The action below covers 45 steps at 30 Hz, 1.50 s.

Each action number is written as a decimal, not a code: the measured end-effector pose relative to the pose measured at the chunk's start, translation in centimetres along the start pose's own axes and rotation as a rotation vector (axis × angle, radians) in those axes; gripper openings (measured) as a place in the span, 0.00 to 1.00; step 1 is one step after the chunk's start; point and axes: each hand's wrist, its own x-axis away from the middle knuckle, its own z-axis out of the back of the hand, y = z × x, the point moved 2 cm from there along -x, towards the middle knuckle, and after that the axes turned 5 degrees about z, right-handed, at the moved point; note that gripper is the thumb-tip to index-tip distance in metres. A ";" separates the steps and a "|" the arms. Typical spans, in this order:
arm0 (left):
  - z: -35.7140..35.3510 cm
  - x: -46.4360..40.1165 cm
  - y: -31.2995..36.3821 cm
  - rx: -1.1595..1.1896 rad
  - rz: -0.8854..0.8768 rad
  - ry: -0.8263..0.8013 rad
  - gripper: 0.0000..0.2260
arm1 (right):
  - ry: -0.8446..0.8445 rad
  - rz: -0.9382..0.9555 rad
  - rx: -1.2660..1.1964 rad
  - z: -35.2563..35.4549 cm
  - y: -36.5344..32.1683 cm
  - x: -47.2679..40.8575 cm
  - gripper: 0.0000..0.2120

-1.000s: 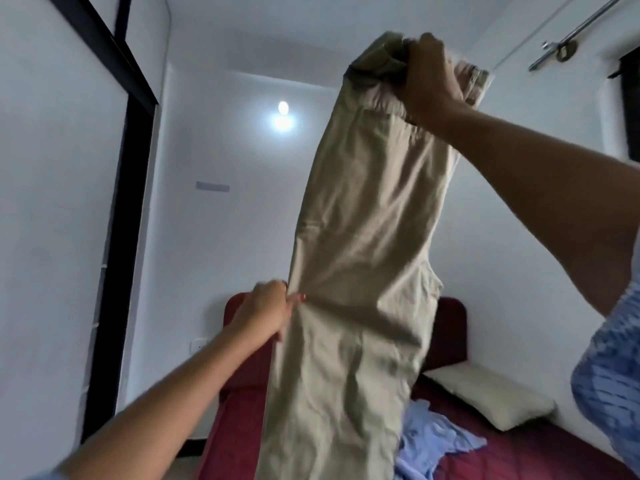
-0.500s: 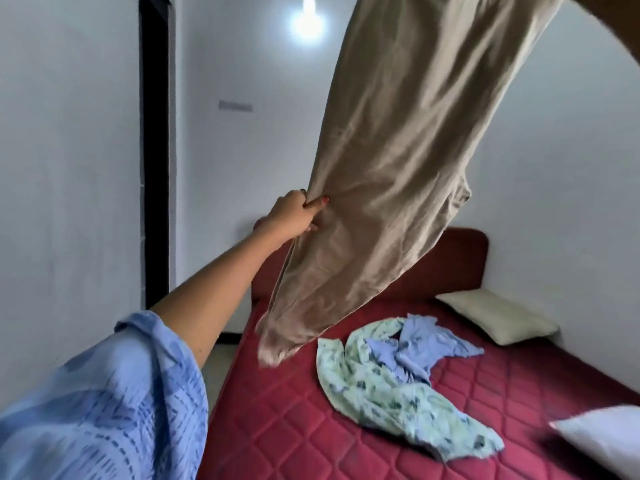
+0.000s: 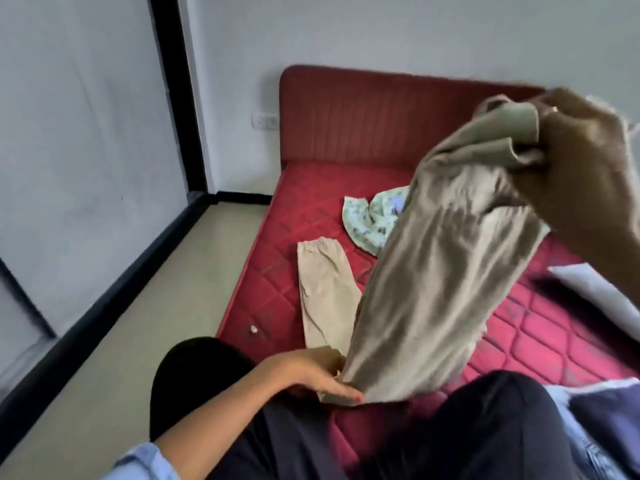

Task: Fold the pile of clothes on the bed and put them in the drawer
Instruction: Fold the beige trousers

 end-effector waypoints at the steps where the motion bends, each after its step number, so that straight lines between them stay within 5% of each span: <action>1: -0.9 -0.3 -0.7 0.017 0.021 -0.024 0.21 | -0.022 0.006 -0.036 -0.3 0.2 2.2 0.06; 6: -2.5 -2.5 -3.7 0.224 0.096 -0.129 0.26 | -0.060 -0.081 -0.055 -3.5 2.1 3.3 0.05; 12: -2.8 -5.1 -7.5 0.587 0.227 -0.188 0.15 | -0.143 -0.057 -0.094 -12.3 3.5 -2.8 0.07; 15: -2.3 -6.2 -9.2 0.750 0.328 -0.102 0.26 | -0.227 -0.102 -0.185 -22.4 5.2 -7.7 0.11; 17: -2.4 -6.7 -10.1 0.866 0.396 -0.032 0.33 | -0.348 -0.181 -0.214 -29.3 6.3 -9.3 0.19; 20: -2.6 -7.9 -11.0 0.920 0.454 -0.018 0.23 | -0.628 -0.294 -0.277 -38.5 6.2 -6.6 0.30; 23: -3.2 -9.1 -11.9 0.887 0.490 -0.020 0.17 | -1.006 -0.339 -0.289 -44.2 2.2 5.2 0.31; 25: -3.3 -10.2 -12.4 0.838 0.490 -0.003 0.20 | -1.129 -0.320 -0.302 -43.9 -2.0 15.9 0.31; 27: -3.5 -10.6 -12.5 0.748 0.454 0.006 0.23 | -1.030 -0.333 -0.328 -41.0 -5.2 24.4 0.29; 30: -3.9 -10.8 -13.3 0.653 0.476 0.030 0.33 | -0.879 -0.390 -0.406 -36.1 -7.2 30.3 0.27; 33: -5.0 -11.8 -14.6 0.653 0.456 0.022 0.41 | -0.851 -0.249 -0.334 -32.5 -8.5 33.0 0.26; 40: -2.8 -9.1 -8.7 0.544 0.528 0.322 0.29 | -0.908 -0.220 -0.312 -29.6 -8.6 33.0 0.22; 45: 5.1 -5.8 -4.8 0.603 0.261 0.595 0.24 | -0.843 -0.319 -0.346 -28.0 -8.3 24.5 0.35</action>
